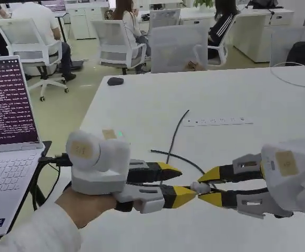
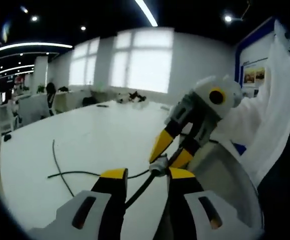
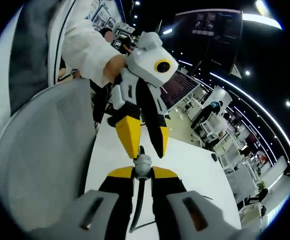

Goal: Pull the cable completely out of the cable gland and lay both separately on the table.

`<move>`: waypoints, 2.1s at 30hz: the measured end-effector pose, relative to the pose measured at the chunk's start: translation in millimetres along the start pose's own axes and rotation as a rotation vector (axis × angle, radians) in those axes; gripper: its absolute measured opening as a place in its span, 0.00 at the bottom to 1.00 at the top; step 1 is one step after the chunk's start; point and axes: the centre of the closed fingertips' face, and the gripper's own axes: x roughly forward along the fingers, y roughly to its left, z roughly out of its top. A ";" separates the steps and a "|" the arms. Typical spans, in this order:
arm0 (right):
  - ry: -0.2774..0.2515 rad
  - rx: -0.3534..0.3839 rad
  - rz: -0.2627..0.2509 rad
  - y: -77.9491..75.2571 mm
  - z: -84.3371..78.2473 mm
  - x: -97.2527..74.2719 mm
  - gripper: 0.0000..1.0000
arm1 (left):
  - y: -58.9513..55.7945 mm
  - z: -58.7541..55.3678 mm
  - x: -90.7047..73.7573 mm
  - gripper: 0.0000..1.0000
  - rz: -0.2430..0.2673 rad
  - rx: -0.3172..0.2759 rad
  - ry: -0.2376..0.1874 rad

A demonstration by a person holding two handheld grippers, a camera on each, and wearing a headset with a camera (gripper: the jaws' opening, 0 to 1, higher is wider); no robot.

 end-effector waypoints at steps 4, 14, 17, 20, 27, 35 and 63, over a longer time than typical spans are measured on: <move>-0.051 -0.049 -0.025 1.6 16.6 -5.5 0.12 | -12.6 5.6 -6.6 0.29 -0.069 -0.018 -0.028; -0.119 -0.070 -0.036 -0.6 47.1 -12.4 0.12 | -32.9 20.5 -26.0 0.16 -0.217 -0.095 -0.130; -0.144 -0.065 -0.025 3.9 56.4 -12.0 0.13 | -38.7 20.1 -34.6 0.15 -0.250 -0.111 -0.149; -0.173 -0.059 -0.014 11.3 67.6 -11.0 0.12 | -44.8 18.1 -43.1 0.16 -0.285 -0.132 -0.166; -0.220 -0.078 -0.006 13.2 85.1 -6.1 0.12 | -48.6 24.4 -58.8 0.16 -0.318 -0.143 -0.222; -0.342 0.155 0.075 4.9 87.7 -8.6 0.15 | -41.1 29.6 -60.4 0.15 -0.250 -0.063 -0.212; -0.498 0.627 0.358 -13.6 76.7 -34.2 0.12 | -42.6 46.8 -43.7 0.15 -0.062 0.117 -0.303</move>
